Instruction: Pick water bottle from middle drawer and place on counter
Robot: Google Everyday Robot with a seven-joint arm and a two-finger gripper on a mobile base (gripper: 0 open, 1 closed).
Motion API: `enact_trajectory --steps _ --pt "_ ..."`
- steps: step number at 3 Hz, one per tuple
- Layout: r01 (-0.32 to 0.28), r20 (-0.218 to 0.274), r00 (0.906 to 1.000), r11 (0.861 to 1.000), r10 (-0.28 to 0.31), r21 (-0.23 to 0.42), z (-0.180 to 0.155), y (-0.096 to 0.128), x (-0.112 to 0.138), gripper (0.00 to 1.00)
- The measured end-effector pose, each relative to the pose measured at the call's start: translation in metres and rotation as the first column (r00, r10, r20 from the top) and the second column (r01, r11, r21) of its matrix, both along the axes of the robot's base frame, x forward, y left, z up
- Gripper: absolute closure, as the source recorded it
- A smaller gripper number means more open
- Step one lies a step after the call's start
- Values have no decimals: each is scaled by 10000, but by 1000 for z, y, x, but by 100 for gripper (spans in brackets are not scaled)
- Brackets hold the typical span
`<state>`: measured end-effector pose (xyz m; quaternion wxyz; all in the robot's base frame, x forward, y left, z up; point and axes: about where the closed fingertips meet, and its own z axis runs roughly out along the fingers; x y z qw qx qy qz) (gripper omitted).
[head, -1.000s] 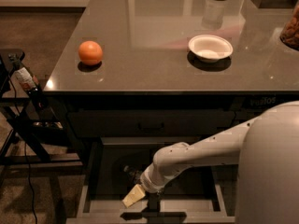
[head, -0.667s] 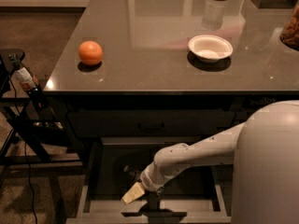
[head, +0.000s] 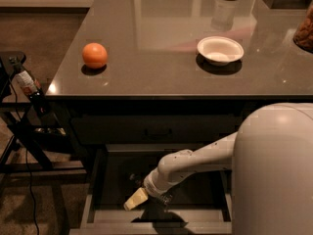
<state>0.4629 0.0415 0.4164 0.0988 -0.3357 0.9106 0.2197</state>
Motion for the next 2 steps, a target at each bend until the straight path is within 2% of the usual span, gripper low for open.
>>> enact_trajectory --steps 2 --pt "-225 38 9997 9991 226 -370 -38 6 15 0"
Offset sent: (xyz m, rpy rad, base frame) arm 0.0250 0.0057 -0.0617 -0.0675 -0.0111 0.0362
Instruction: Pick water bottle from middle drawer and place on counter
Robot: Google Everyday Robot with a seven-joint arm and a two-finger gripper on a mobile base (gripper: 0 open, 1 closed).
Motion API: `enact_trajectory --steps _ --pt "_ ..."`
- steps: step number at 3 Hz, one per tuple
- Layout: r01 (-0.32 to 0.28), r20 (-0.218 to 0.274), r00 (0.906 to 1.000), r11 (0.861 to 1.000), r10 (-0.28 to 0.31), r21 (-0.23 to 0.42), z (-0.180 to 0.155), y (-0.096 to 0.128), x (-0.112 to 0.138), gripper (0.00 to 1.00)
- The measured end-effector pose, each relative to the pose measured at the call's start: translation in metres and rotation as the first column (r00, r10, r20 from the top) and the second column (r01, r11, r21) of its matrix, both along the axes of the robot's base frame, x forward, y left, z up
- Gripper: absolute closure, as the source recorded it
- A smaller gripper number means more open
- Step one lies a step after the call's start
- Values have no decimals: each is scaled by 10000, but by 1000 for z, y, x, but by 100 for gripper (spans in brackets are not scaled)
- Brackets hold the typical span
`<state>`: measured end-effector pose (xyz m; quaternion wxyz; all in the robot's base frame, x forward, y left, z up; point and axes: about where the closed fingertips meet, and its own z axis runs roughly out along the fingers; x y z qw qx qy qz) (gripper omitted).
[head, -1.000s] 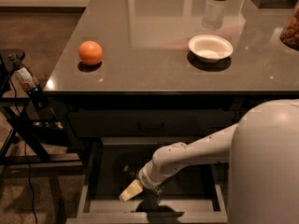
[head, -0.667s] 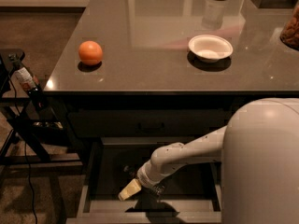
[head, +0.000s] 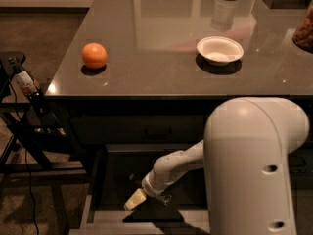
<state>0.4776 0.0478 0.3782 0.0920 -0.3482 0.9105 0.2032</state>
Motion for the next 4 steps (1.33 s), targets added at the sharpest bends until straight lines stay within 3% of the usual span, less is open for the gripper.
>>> enact_trajectory --steps 1,4 --pt "49 -308 9995 9999 -53 -148 -21 -5 -2 0" --pt "46 -325 9995 9999 -50 -148 -22 -5 -3 66"
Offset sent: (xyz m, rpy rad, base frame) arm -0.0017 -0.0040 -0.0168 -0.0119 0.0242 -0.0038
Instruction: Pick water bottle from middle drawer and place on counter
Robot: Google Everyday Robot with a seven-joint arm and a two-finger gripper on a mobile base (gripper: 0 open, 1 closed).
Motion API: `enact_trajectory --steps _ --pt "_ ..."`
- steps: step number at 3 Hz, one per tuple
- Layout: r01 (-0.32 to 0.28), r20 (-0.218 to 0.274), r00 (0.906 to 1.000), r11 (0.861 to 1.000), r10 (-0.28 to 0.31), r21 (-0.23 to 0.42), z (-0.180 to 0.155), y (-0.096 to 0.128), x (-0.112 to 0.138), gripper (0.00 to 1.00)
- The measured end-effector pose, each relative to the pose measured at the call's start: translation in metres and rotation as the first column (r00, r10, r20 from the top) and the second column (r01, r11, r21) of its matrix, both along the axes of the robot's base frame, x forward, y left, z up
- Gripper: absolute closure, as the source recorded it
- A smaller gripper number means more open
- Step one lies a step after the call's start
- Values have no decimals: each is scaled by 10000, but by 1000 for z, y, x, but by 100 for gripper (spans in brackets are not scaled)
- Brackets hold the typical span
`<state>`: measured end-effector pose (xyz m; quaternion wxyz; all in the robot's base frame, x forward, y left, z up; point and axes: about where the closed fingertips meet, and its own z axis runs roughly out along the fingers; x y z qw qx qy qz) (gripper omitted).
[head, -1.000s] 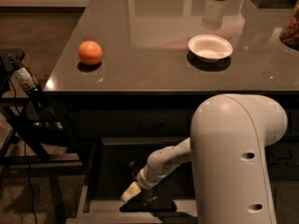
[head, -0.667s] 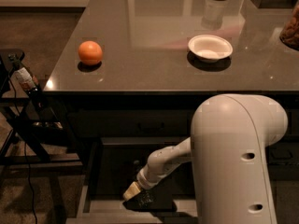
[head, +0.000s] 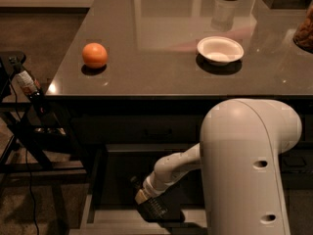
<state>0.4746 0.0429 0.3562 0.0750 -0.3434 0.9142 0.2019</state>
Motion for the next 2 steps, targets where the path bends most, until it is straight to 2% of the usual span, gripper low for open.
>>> enact_trajectory --steps 1,2 --pt "0 0 10000 10000 0 0 0 0 0 89" --pt "-1 -2 10000 10000 1 1 0 0 0 100"
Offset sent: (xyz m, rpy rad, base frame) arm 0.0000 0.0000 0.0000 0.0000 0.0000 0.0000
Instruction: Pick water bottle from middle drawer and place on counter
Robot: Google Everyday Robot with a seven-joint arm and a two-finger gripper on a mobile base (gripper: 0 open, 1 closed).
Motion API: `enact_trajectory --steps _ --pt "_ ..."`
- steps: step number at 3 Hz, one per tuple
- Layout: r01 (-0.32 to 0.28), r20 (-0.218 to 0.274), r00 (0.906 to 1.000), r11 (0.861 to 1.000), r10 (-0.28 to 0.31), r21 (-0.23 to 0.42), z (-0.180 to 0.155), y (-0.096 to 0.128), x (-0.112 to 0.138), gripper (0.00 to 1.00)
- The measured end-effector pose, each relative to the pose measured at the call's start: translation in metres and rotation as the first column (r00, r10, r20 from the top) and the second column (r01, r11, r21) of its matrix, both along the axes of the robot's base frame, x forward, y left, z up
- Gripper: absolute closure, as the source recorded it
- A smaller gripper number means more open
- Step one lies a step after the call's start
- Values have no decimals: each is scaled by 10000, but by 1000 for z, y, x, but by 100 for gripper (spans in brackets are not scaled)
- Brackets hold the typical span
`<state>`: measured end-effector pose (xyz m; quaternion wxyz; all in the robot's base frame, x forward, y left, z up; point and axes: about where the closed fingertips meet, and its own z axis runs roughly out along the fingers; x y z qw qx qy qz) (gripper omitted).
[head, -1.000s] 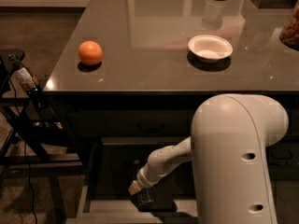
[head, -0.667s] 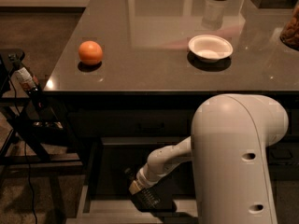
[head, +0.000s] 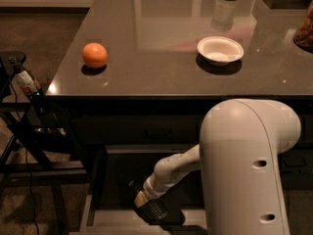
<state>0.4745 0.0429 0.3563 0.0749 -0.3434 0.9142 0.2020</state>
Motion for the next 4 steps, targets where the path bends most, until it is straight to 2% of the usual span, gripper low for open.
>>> enact_trajectory --steps 1,3,4 --pt "31 -46 10000 10000 -30 62 4 -1 1 100" --pt "329 -273 9991 9994 -327 71 49 -20 9 100" --pt "304 -120 9995 9990 -308 -335 116 -43 16 100"
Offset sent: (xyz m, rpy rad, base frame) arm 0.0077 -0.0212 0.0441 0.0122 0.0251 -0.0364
